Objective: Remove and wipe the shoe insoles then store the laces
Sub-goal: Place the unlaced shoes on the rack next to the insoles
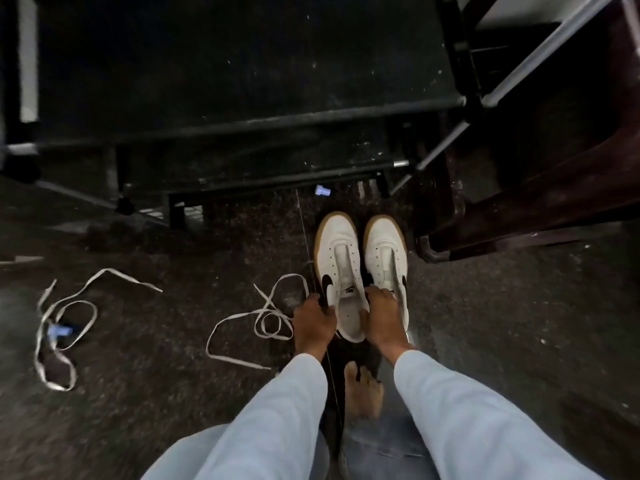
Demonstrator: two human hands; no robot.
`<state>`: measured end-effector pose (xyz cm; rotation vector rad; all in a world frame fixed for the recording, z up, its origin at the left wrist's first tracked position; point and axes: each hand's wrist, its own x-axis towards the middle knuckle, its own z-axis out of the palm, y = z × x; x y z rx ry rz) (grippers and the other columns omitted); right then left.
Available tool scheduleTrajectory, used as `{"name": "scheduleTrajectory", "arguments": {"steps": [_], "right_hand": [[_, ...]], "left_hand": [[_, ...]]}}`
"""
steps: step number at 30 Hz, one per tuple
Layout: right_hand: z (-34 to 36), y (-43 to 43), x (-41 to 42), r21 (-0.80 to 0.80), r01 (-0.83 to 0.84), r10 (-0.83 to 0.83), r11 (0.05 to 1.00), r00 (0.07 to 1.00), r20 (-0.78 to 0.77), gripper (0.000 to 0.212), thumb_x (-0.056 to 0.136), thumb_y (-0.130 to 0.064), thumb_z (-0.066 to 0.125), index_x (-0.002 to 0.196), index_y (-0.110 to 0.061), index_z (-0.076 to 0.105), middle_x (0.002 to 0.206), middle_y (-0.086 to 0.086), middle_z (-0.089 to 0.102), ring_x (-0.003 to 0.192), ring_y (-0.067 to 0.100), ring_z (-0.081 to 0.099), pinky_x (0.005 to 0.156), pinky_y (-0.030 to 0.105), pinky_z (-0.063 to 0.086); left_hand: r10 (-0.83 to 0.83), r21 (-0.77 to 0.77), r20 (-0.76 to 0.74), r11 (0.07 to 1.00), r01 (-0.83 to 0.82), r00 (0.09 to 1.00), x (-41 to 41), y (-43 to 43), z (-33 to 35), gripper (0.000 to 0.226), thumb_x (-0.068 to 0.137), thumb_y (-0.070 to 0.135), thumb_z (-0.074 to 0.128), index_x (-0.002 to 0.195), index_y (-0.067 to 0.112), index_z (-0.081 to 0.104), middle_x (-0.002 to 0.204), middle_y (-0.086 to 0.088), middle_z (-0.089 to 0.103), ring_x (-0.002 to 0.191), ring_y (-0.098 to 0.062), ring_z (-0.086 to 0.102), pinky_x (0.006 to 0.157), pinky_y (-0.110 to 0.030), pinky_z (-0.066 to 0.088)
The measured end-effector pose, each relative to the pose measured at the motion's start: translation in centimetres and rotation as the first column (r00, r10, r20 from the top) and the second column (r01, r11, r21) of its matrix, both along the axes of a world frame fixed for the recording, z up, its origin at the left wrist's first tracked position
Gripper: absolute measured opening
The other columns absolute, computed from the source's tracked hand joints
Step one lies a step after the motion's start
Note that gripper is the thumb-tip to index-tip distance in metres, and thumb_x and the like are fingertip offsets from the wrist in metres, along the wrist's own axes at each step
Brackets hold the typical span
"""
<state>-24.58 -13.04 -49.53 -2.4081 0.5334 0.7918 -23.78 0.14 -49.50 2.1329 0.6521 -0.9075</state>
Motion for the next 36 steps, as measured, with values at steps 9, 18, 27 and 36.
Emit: {"name": "scheduleTrajectory", "arguments": {"steps": [9, 18, 27, 36], "right_hand": [[-4.6, 0.5, 0.1, -0.136, -0.077, 0.078, 0.988, 0.997, 0.003, 0.036, 0.091, -0.005, 0.053, 0.127, -0.007, 0.057, 0.125, 0.013, 0.06, 0.118, 0.029, 0.055, 0.091, 0.033, 0.048], [-0.8, 0.8, 0.1, 0.055, 0.089, -0.095, 0.995, 0.988, 0.12, 0.03, 0.087, -0.006, 0.064, 0.117, -0.009, 0.064, 0.111, 0.009, 0.068, 0.106, 0.025, 0.062, 0.089, 0.032, 0.05], [19.5, 1.1, -3.3, 0.233, 0.092, -0.136, 0.968, 0.974, 0.18, 0.03, 0.086, -0.008, 0.066, 0.112, -0.021, 0.068, 0.092, -0.005, 0.071, 0.087, 0.013, 0.069, 0.067, 0.004, 0.043], [46.0, -1.8, -0.7, 0.165, -0.093, 0.035, 0.982, 0.945, 0.324, 0.027, 0.069, -0.051, 0.065, 0.096, -0.056, 0.064, 0.08, -0.03, 0.071, 0.073, -0.01, 0.068, 0.068, 0.018, 0.054]], "left_hand": [[-0.249, 0.111, 0.016, 0.963, 0.245, 0.968, -0.8, -1.7, -6.7, 0.036, 0.087, 0.021, 0.059, 0.116, 0.0, 0.06, 0.114, -0.022, 0.067, 0.108, -0.04, 0.063, 0.088, -0.041, 0.049], [-0.223, 0.116, 0.125, 0.971, 0.209, 0.967, -0.5, 0.6, -2.4, 0.029, 0.079, 0.022, 0.068, 0.103, 0.006, 0.073, 0.101, -0.018, 0.075, 0.097, -0.037, 0.068, 0.082, -0.038, 0.054], [-0.035, 0.074, 0.13, 0.997, 0.026, 0.991, -6.1, 2.0, 16.3, 0.045, 0.072, 0.051, 0.046, 0.105, 0.028, 0.066, 0.086, -0.003, 0.072, 0.086, -0.029, 0.068, 0.076, -0.04, 0.056], [0.109, 0.073, 0.504, 0.983, -0.168, 0.857, -5.2, 0.9, 41.4, 0.051, 0.064, 0.062, 0.059, 0.114, 0.072, 0.054, 0.067, 0.003, 0.073, 0.068, -0.014, 0.072, 0.075, -0.03, 0.06]]}}
